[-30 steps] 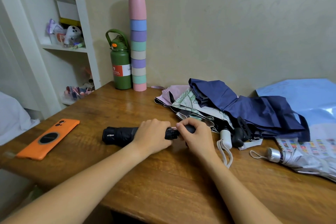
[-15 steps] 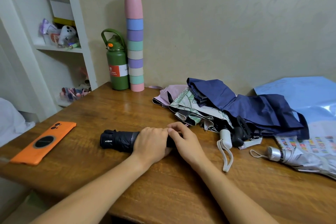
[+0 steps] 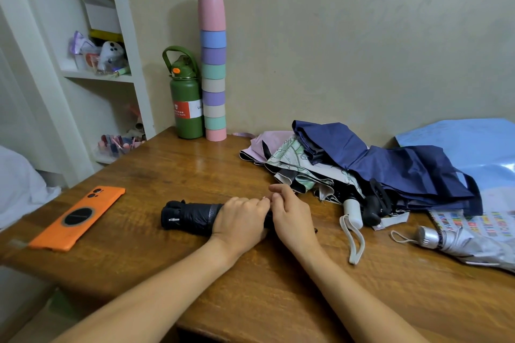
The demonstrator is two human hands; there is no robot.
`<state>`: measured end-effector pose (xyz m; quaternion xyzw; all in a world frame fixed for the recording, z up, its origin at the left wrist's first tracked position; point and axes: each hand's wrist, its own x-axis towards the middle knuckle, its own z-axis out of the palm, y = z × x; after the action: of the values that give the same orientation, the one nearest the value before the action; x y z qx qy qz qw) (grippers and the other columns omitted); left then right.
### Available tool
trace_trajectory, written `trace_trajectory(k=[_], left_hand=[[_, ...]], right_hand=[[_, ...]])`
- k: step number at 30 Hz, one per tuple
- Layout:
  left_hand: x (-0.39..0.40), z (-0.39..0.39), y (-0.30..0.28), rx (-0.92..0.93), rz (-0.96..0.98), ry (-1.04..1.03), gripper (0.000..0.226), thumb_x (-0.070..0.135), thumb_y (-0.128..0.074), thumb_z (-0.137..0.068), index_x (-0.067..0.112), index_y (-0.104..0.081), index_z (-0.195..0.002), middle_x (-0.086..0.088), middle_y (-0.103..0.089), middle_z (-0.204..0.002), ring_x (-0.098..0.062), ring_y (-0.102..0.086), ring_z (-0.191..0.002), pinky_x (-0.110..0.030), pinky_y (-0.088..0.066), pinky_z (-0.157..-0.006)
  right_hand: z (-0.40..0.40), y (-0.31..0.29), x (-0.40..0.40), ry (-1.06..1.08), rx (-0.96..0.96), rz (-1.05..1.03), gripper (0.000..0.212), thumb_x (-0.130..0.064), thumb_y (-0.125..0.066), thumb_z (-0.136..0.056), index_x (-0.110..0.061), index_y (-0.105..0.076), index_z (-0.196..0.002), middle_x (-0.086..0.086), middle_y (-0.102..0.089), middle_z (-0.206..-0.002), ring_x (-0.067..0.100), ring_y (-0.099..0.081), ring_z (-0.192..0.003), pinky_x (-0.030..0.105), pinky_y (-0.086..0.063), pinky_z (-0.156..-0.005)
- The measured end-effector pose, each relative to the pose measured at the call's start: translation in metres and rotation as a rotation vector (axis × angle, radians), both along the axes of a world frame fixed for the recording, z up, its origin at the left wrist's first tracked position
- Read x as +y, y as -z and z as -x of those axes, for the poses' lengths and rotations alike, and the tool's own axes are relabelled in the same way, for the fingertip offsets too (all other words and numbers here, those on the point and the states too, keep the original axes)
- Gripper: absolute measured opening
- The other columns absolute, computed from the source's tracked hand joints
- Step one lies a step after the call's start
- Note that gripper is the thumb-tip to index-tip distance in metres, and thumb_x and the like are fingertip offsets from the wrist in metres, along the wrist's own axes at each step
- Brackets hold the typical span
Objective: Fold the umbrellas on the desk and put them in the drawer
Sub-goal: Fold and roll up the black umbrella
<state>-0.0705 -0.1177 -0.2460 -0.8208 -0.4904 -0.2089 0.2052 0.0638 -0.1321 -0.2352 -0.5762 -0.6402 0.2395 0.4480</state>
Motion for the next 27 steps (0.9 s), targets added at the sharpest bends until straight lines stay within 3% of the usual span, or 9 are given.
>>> trace_trajectory(k=[2, 4, 9, 14, 16, 20, 27], left_hand=[[0.000, 0.001, 0.000, -0.004, 0.000, 0.013, 0.028, 0.021, -0.078, -0.058, 0.017, -0.071, -0.085, 0.002, -0.067, -0.062, -0.022, -0.066, -0.054, -0.032, -0.055, -0.053], [0.001, 0.001, -0.001, -0.023, 0.023, 0.000, 0.035, 0.023, -0.084, -0.055, 0.016, -0.072, -0.087, 0.003, -0.067, -0.064, -0.022, -0.067, -0.056, -0.032, -0.054, -0.055], [0.000, -0.002, -0.002, -0.088, 0.023, -0.036, 0.037, 0.034, -0.093, -0.057, 0.021, -0.067, -0.080, 0.006, -0.066, -0.064, -0.019, -0.066, -0.057, -0.031, -0.050, -0.056], [-0.002, -0.002, -0.002, -0.069, 0.035, -0.051, 0.037, 0.039, -0.091, -0.057, 0.023, -0.064, -0.076, 0.007, -0.065, -0.062, -0.016, -0.064, -0.056, -0.031, -0.050, -0.057], [-0.001, -0.002, -0.002, -0.057, 0.026, -0.037, 0.035, 0.042, -0.089, -0.060, 0.024, -0.064, -0.075, 0.007, -0.064, -0.061, -0.015, -0.064, -0.054, -0.030, -0.050, -0.055], [-0.001, -0.001, -0.002, -0.046, 0.016, -0.021, 0.031, 0.038, -0.087, -0.057, 0.021, -0.066, -0.072, 0.005, -0.064, -0.057, -0.017, -0.064, -0.051, -0.029, -0.049, -0.052], [0.000, 0.002, -0.003, -0.080, 0.018, 0.025, 0.041, 0.024, -0.091, -0.039, 0.017, -0.070, -0.073, 0.003, -0.065, -0.057, -0.021, -0.065, -0.049, -0.029, -0.053, -0.050]], right_hand=[[0.000, 0.001, 0.001, 0.005, -0.031, 0.006, 0.028, -0.023, -0.043, -0.105, -0.025, -0.069, -0.116, -0.014, -0.070, -0.098, -0.002, -0.060, -0.090, 0.007, -0.040, -0.074], [-0.002, 0.000, 0.003, -0.029, -0.022, 0.020, 0.027, -0.025, -0.045, -0.105, -0.027, -0.072, -0.107, -0.016, -0.071, -0.096, -0.006, -0.060, -0.089, 0.005, -0.039, -0.074], [-0.011, -0.012, 0.004, -0.107, 0.313, 0.134, 0.042, -0.045, -0.038, -0.108, -0.028, -0.075, -0.100, -0.009, -0.075, -0.097, 0.007, -0.069, -0.095, 0.033, -0.053, -0.091], [-0.010, -0.012, 0.002, -0.164, 0.538, 0.275, 0.057, -0.050, -0.029, -0.109, -0.020, -0.077, -0.102, 0.004, -0.077, -0.101, 0.019, -0.071, -0.088, 0.033, -0.052, -0.080], [-0.007, -0.008, 0.000, -0.177, 0.494, 0.256, 0.054, -0.047, -0.031, -0.110, -0.021, -0.077, -0.102, 0.003, -0.077, -0.100, 0.012, -0.068, -0.083, 0.030, -0.049, -0.077], [-0.005, 0.001, 0.003, -0.112, 0.238, 0.062, 0.044, -0.036, -0.036, -0.111, -0.028, -0.076, -0.095, -0.011, -0.075, -0.098, 0.002, -0.065, -0.097, 0.026, -0.047, -0.087], [0.006, 0.005, 0.001, -0.061, 0.120, -0.131, 0.038, -0.025, -0.040, -0.111, -0.023, -0.074, -0.093, -0.011, -0.073, -0.089, 0.003, -0.065, -0.092, 0.022, -0.048, -0.083]])
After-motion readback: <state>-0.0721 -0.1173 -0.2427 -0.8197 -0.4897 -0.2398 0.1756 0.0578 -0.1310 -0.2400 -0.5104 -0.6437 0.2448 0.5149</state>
